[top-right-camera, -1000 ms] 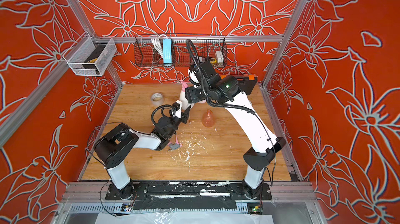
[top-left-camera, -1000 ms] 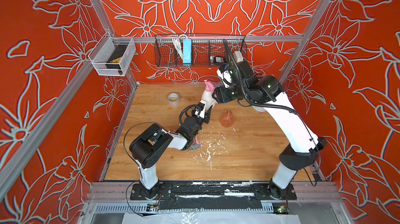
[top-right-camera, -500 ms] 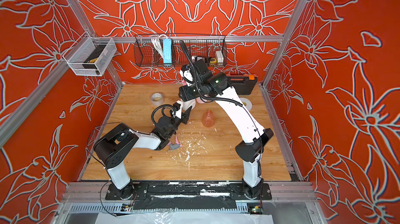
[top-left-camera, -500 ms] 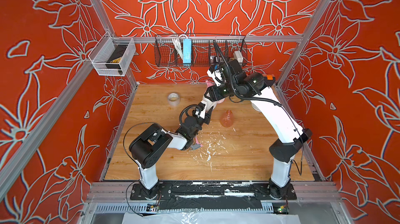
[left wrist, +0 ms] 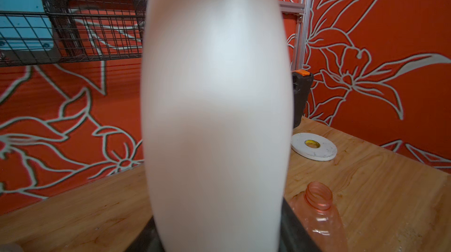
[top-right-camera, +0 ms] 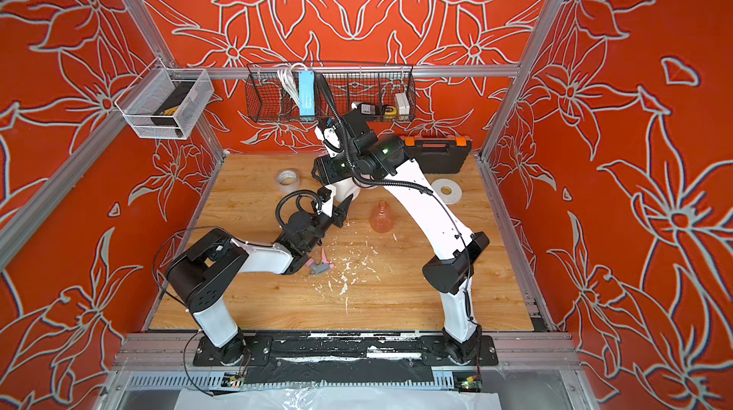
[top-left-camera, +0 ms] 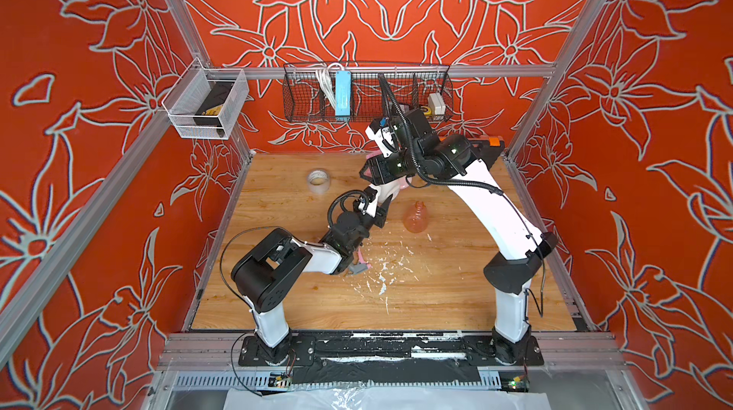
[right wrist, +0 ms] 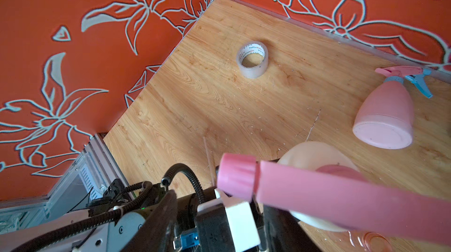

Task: Attach spray nozzles to spray bottles
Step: Screw the spray nozzle on the spray bottle.

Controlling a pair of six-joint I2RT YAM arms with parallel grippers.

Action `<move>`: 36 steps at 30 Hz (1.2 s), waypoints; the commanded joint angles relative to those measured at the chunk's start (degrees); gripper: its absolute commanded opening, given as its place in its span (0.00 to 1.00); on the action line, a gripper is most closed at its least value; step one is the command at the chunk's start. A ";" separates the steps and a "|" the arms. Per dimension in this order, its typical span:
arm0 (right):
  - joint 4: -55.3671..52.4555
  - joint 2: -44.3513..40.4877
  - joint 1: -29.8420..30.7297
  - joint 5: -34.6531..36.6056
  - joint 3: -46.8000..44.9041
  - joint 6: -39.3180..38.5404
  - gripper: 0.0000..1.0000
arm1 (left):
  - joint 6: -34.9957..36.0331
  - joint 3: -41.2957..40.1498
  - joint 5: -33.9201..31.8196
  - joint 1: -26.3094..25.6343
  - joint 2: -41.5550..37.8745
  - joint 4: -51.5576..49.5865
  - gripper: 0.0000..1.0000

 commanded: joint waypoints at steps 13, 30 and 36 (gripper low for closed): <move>4.13 -10.86 -13.48 -13.99 -8.02 -15.43 0.79 | -1.64 1.13 29.88 6.15 -5.53 -4.98 0.32; 11.37 -11.07 -12.62 -17.91 -19.21 -16.68 0.21 | -4.32 3.87 36.24 6.96 -6.36 -8.34 0.33; 16.62 -15.43 -11.66 -14.25 -27.09 -14.68 0.03 | -5.34 4.71 34.15 7.36 -7.37 -8.71 0.33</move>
